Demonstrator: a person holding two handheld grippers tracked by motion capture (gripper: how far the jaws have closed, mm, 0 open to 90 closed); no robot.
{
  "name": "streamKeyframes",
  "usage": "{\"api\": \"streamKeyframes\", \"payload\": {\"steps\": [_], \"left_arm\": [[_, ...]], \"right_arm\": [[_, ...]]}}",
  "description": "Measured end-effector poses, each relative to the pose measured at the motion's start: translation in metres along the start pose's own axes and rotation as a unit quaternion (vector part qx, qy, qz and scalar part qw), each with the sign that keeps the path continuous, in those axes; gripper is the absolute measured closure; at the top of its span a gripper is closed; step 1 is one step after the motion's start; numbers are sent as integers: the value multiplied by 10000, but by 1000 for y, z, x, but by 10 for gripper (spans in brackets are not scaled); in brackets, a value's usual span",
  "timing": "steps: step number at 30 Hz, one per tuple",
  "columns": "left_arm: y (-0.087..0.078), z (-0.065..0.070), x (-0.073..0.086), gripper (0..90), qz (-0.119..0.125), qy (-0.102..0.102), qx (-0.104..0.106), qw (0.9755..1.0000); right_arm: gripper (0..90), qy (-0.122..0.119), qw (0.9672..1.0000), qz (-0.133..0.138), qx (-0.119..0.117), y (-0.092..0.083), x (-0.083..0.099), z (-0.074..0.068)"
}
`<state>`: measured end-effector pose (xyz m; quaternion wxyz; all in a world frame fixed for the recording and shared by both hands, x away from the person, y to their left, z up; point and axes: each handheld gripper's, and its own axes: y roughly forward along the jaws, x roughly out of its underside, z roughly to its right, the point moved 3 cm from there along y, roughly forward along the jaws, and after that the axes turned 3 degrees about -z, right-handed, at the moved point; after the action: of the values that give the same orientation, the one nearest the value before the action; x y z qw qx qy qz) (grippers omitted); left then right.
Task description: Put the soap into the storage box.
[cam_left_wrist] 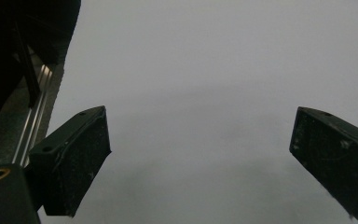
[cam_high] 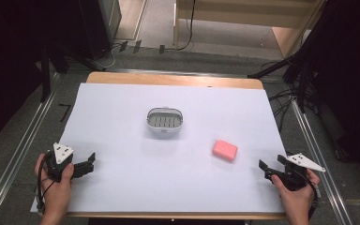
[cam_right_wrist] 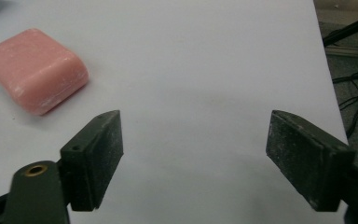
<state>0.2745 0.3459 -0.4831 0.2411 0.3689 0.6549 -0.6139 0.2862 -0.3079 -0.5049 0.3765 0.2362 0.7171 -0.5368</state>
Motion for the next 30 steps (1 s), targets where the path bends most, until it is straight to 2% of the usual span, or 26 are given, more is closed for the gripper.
{"api": "streamKeyframes", "payload": {"steps": [2, 5, 7, 10, 12, 14, 15, 17, 20, 25, 30], "left_arm": [[0, 0, 0, 55, 3, 2, -6, 10000], [0, 0, 0, 55, -11, 7, -7, 10000], [0, 0, 0, 55, -5, 4, -11, 10000], [0, 0, 0, 55, -13, -2, -14, 10000], [1, 0, 0, 55, -13, -2, -13, 10000], [1, 0, 0, 55, -11, -3, -14, 10000], [0, 0, 0, 55, -13, 4, -16, 10000], [0, 0, 0, 55, -14, 9, -11, 10000], [0, 0, 0, 55, -11, 9, -15, 10000], [0, 0, 0, 55, -13, 9, -20, 10000], [0, 0, 0, 55, -15, 13, -24, 10000]], "right_arm": [[212, -11, 10000, 25, -62, 0, -1, 0], [285, -73, 9997, 13, -248, 1, -2, -4], [292, -245, 9990, -55, -357, 4, -5, -10], [390, -574, 9978, -65, -319, 6, -14, -20], [451, -844, 9948, -82, -566, 7, -24, -25], [467, -911, 9918, -167, -882, 8, -31, -27], [465, -911, 9900, -233, -1050, 8, -35, -28], [456, -975, 9886, -398, -1073, 10, -39, -32], [317, -1203, 9854, -680, -994, 14, -42, -37], [210, -1558, 9754, -1061, -1140, 22, -47, -44], [205, -1903, 9649, -1374, -1179, 32, -58, -49]]}}
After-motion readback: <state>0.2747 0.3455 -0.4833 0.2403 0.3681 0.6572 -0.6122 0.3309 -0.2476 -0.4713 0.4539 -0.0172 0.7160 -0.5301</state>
